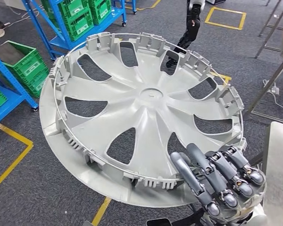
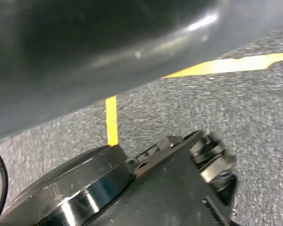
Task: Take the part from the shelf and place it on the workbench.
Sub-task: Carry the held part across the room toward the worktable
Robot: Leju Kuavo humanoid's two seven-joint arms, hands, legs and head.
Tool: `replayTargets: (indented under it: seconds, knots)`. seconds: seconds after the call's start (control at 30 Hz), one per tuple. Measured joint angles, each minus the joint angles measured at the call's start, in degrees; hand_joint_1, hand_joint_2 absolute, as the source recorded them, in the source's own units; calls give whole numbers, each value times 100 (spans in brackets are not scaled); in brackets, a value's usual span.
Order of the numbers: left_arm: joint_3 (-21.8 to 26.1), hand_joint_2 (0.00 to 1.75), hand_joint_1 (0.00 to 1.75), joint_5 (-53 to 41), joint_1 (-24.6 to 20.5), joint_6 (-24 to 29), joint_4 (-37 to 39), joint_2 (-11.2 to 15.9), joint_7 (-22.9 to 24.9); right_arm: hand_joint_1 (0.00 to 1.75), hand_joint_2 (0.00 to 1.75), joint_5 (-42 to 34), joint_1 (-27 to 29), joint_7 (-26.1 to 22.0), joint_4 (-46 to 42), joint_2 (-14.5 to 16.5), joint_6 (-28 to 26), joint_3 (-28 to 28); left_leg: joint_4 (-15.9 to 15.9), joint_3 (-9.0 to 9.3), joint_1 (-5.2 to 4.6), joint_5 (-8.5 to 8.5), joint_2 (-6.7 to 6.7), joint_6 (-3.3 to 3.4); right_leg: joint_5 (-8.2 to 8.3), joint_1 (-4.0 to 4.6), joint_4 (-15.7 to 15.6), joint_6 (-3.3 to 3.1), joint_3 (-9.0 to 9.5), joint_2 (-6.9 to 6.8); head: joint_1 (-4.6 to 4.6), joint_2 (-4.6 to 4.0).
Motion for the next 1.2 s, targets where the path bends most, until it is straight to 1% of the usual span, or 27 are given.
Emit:
replayTargets:
  seconds: [0.03,0.07,0.1,0.13,0.17,0.2,0.23,0.27,0.33,0.37,0.4,0.47,0.53,0.57,0.6,0.67,0.7,0.77,0.83,0.9,0.97,1.0,1.03,1.07,1.1,1.13,1.2]
  knots:
    - [0,0,0,-1,-5,-5,0,4,-1,175,175,-1,0,-2,0,4,1,-2,-381,149,5,247,-91,21,0,-3,6,2,1,80,0,1]
    - [0,0,0,-1,-12,-8,1,10,-1,175,175,-2,-1,-5,0,9,1,-4,-746,294,17,426,-245,47,1,0,16,12,-7,149,2,1]
    - [0,0,0,-2,-16,-11,1,15,-1,175,175,-3,-6,-14,0,15,1,-6,-1057,416,30,535,-388,66,7,-4,30,30,-31,222,2,1]
    - [0,0,0,-2,-18,-14,2,20,0,175,175,-4,-10,-24,0,21,1,-9,-1224,475,36,562,-500,78,20,-13,39,58,-68,283,3,1]
    - [0,0,0,-4,-16,-15,2,24,1,175,175,-7,-11,-36,0,28,1,-13,-1277,490,35,535,-530,85,40,-26,40,96,-106,348,1,1]
    - [-1,0,0,-5,-14,-16,2,24,3,175,175,-9,-10,-49,0,36,1,-17,-1319,499,33,533,-477,96,62,-40,32,137,-141,417,-1,1]
    - [-1,0,0,-7,-17,-17,2,25,4,175,175,-13,-4,-61,0,43,1,-22,-1340,500,36,546,-402,118,65,-46,40,171,-179,393,-1,2]
    - [-2,0,0,-9,-22,-19,2,24,5,175,175,-16,-7,-79,1,49,1,-28,-1370,508,42,565,-328,145,26,-38,99,198,-231,280,12,2]
    - [-5,0,0,-10,-37,-23,2,22,7,175,175,-23,-30,-121,4,57,1,-37,-1413,521,49,590,-178,193,-194,-16,472,232,-435,-95,40,2]
    - [-6,0,0,-11,-39,-25,2,21,7,175,175,-25,-44,-138,5,61,1,-39,-1416,520,43,590,-136,202,-302,-10,663,243,-528,-227,54,2]
    - [-7,0,0,-11,-38,-26,2,22,8,175,175,-26,-50,-146,6,64,1,-39,-1416,520,39,589,-107,205,-376,-11,806,249,-596,-280,55,2]
    - [-7,0,0,-11,-37,-27,2,23,8,175,175,-26,-50,-149,7,65,1,-39,-1415,520,37,588,-96,206,-402,-12,862,251,-622,-291,54,2]
    - [-7,0,0,-11,-24,-33,2,28,9,175,175,-27,-49,-156,7,76,2,-39,-1415,518,29,586,-22,209,-531,-14,1181,259,-778,-321,53,2]
    - [-9,0,0,-13,-24,-38,2,33,10,175,175,-29,-49,-162,10,87,2,-40,-1413,524,19,579,111,203,-427,-13,1039,253,-669,-406,53,2]
    - [-13,0,0,-15,-25,-43,2,39,11,175,175,-31,-52,-166,13,98,2,-42,-1410,534,2,569,253,190,-349,6,820,242,-521,-572,54,2]
    - [-19,0,0,-17,-40,-46,2,49,13,175,175,-33,-60,-166,18,113,2,-43,-1398,555,-38,542,497,140,-43,41,72,177,-59,-805,45,1]
    - [-19,0,0,-17,-40,-46,2,54,13,175,175,-32,-61,-163,18,117,1,-43,-1393,562,-52,537,542,116,-56,61,3,147,-23,-829,38,1]
    - [-20,0,0,-17,-41,-46,2,59,14,175,175,-31,-54,-162,18,128,2,-43,-1390,571,-50,526,620,60,-22,58,1,83,-38,-689,32,2]
    - [-21,0,0,-16,-47,-46,2,60,15,175,175,-29,-48,-158,19,137,2,-43,-1229,525,-26,375,447,-4,15,36,-17,23,-49,-563,20,2]
    - [-21,0,0,-15,-36,-46,2,61,15,175,175,-26,-49,-155,22,142,2,-42,-623,287,-8,7,150,-38,39,25,-25,-17,-56,-433,4,1]
    - [-20,0,0,-13,-7,-46,2,63,16,175,175,-24,-49,-152,30,144,2,-41,125,-41,-5,-296,44,-37,49,36,-20,-35,-63,-275,-1,1]
    - [-20,0,0,-11,3,-46,2,64,17,175,175,-24,-48,-150,33,144,2,-41,310,-132,-6,-314,30,-30,52,43,-16,-38,-65,-194,-2,1]
    - [-20,0,0,-11,6,-47,2,65,19,175,175,-24,-47,-149,35,144,2,-41,256,-119,-7,-204,18,-15,54,47,-9,-40,-64,-109,-2,1]
    - [-20,0,0,-11,2,-47,2,66,19,175,175,-24,-48,-148,35,144,2,-41,-10,-9,-8,-6,-15,8,55,50,-2,-38,-62,-28,-2,0]
    - [-20,0,0,-10,-5,-47,2,68,19,175,175,-24,-48,-148,35,144,2,-41,-408,160,-7,223,-111,36,56,47,4,-35,-60,48,-3,1]
    - [-20,0,0,-10,-12,-47,2,73,19,175,175,-24,-52,-149,35,145,2,-41,-803,325,2,401,-275,69,60,50,16,-23,-69,122,0,1]
    - [-20,0,0,-9,-21,-46,2,75,21,175,175,-23,-65,-152,36,149,2,-39,-1273,510,9,530,-530,98,81,29,37,26,-126,253,2,1]
